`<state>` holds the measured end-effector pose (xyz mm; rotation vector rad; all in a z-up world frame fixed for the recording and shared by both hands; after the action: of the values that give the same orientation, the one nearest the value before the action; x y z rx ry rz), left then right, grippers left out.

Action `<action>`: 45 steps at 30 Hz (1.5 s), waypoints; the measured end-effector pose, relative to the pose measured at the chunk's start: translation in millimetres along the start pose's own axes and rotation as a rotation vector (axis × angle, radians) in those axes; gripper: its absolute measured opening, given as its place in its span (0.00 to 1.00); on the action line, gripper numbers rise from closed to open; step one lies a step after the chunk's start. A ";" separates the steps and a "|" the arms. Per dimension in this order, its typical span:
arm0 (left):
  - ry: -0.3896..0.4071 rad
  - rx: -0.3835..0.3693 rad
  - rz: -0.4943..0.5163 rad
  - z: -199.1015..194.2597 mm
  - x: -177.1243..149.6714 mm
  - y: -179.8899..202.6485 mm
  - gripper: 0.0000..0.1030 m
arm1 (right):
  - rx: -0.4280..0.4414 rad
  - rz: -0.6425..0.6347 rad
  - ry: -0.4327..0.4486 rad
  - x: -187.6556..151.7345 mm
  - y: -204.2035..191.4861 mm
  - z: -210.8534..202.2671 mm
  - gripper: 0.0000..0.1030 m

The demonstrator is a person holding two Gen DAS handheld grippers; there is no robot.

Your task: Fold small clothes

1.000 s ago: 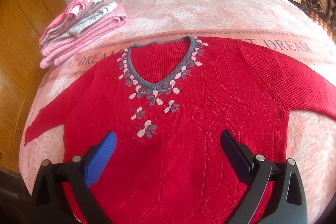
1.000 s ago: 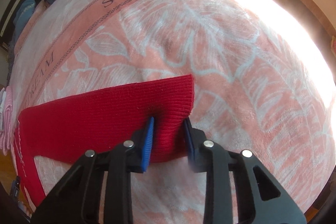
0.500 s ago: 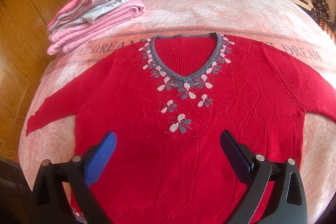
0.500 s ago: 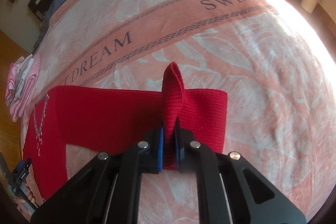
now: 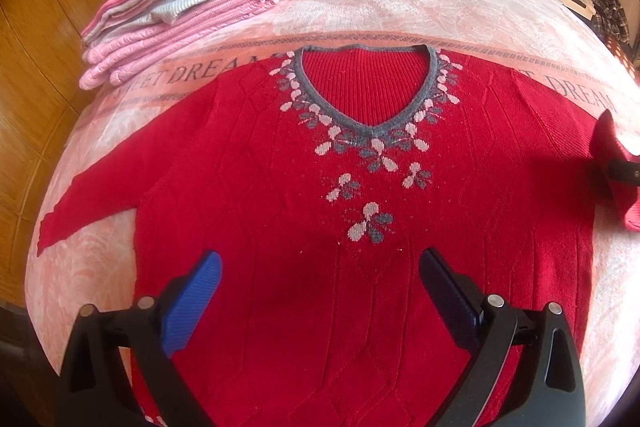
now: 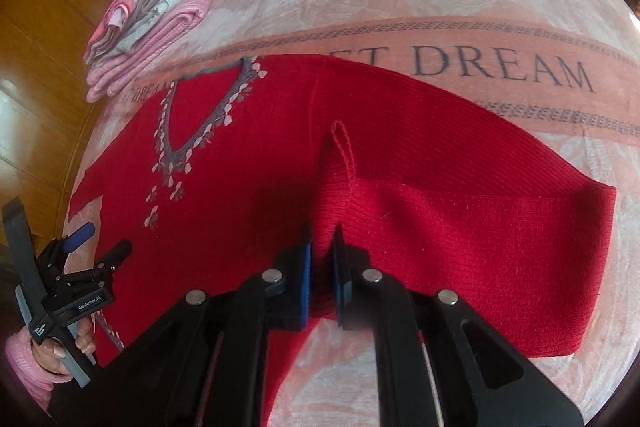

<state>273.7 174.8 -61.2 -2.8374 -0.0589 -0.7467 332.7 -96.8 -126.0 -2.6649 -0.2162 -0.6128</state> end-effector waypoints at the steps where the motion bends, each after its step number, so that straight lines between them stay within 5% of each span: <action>1: 0.000 -0.003 0.003 0.1 -1.0 -0.2 0.97 | -0.003 -0.016 -0.013 -1.0 -8.2 7.6 0.08; 4: -0.004 -0.013 0.020 1.4 -4.1 1.1 0.97 | 0.056 -0.022 -0.048 -6.4 -23.9 19.2 0.18; 6: -0.003 -0.016 0.034 2.5 -5.7 2.5 0.97 | 0.097 -0.028 -0.057 -8.2 -29.2 15.9 0.33; 10: -0.016 -0.049 0.048 4.4 -7.6 11.6 0.97 | 0.128 -0.011 0.015 4.1 -21.5 -12.5 0.34; 16: -0.036 -0.205 0.066 0.7 -3.5 58.7 0.96 | -0.028 0.113 0.105 12.1 54.3 -50.2 0.34; 22: -0.195 -0.478 0.036 14.9 1.6 133.8 0.96 | -0.126 0.251 0.120 -10.2 132.2 -61.7 0.34; 26: -0.264 -0.510 0.018 35.8 7.6 165.3 0.95 | -0.153 0.282 0.138 -20.7 159.7 -72.1 0.34; 31: -0.205 -0.517 0.032 36.5 17.0 186.5 0.90 | -0.179 0.283 0.154 -28.1 177.1 -82.3 0.34; 37: -0.154 -0.522 0.094 33.0 18.5 212.7 0.69 | -0.205 0.301 0.176 -31.7 188.5 -90.7 0.39; 40: -0.119 -0.466 0.103 34.9 23.3 215.8 0.43 | -0.217 0.291 0.183 -30.2 187.1 -92.4 0.40; 42: -0.082 -0.425 0.098 35.4 27.3 211.6 0.14 | -0.221 0.290 0.186 -28.6 186.4 -92.9 0.40; 45: -0.047 -0.438 0.081 30.2 29.6 197.9 0.04 | -0.224 0.292 0.185 -27.8 185.5 -91.9 0.40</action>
<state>332.0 -12.9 -109.7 -3.2443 0.2409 -0.7529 315.7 -305.1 -126.2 -2.7516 0.3060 -0.8193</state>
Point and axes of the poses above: each gripper's, at about its wrist camera, not at the fingertips, and z roughly the way its jaws point, y to its right, x to its top, the point moved 4 cm from there along z, roughly the way its jaws point, and after that the axes turned 7 degrees about y, right-handed, at the moved point
